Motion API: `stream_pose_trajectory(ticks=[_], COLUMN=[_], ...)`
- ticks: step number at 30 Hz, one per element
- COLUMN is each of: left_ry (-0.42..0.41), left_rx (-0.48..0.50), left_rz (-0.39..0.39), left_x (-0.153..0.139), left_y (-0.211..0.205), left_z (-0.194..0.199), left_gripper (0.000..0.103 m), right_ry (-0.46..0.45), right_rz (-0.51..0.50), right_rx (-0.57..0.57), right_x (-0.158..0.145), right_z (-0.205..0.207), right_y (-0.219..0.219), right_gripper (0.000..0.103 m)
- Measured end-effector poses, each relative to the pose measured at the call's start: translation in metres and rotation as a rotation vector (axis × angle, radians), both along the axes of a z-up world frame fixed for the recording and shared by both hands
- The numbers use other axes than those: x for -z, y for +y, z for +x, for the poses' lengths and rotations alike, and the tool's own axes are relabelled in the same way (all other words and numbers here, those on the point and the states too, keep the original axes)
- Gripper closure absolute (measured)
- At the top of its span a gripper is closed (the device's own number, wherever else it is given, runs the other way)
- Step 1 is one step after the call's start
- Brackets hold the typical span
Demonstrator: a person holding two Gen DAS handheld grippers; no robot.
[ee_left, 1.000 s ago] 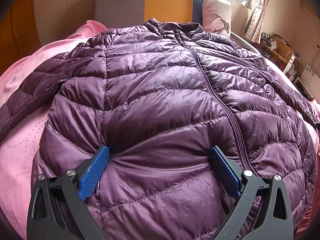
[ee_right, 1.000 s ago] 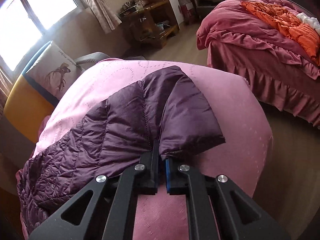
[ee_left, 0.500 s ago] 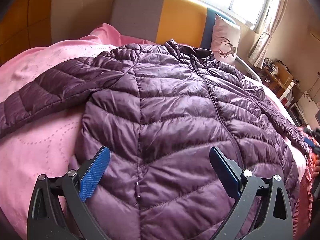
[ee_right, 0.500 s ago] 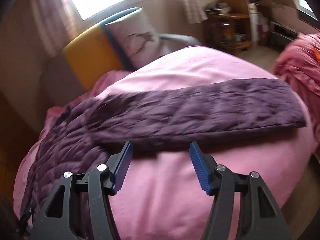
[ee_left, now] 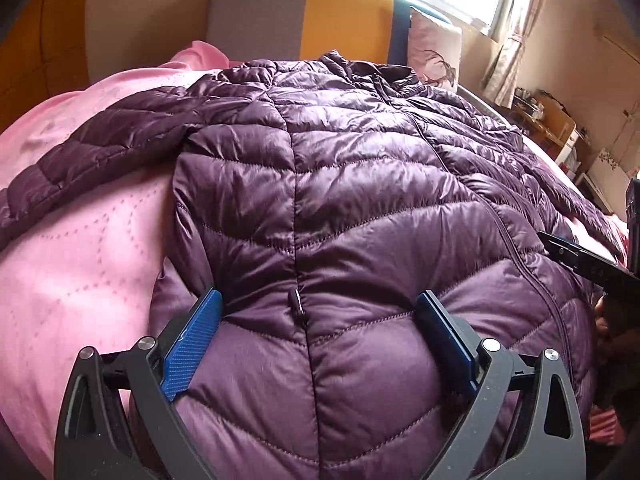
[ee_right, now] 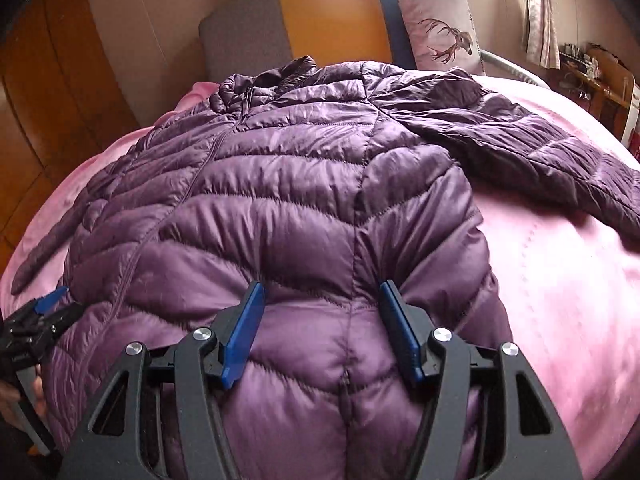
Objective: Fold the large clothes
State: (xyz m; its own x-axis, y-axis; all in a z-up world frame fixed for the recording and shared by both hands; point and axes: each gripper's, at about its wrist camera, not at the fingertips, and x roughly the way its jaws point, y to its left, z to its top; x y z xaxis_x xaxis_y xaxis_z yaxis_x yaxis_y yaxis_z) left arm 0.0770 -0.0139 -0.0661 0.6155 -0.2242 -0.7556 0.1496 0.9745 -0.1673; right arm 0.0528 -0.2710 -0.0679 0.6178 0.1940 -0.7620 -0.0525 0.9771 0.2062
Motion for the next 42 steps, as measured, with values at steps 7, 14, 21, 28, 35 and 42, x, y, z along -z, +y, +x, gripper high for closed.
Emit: stream_pose_trajectory(ticks=[7,14,21,28,35,42], left_ry=[0.005,-0.063,-0.078,-0.011,0.014,0.003], left_rx=[-0.008,-0.099,-0.089,-0.088,-0.082,-0.082], left_rz=[0.017,-0.02,-0.003,0.01,-0.028,-0.051], left_x=[-0.006,-0.039,-0.043,-0.018,-0.006,-0.004], left_y=[0.004,0.014,0.001,-0.003,0.0,0.004], left_z=[-0.001,0.014,0.05,0.078,0.081,0.08], left_gripper=[0.008,0.008,0.008,0.008,0.004,0.004], right_ry=[0.0,0.03,0.029,-0.063,-0.123,-0.111], right_rz=[-0.012,0.226,0.459,0.61,0.67,0.583], right_rx=[0.0,0.127,0.597,0.843,0.98,0.986], right_x=[-0.009,-0.026,-0.011,0.002,0.002,-0.011], right_z=[-0.005,-0.017,-0.033,-0.023,0.007,0.026], right_y=[-0.002,-0.071,-0.215,-0.299,-0.346,-0.361], right_gripper=[0.042,0.034,0.033,0.032,0.029,0.085])
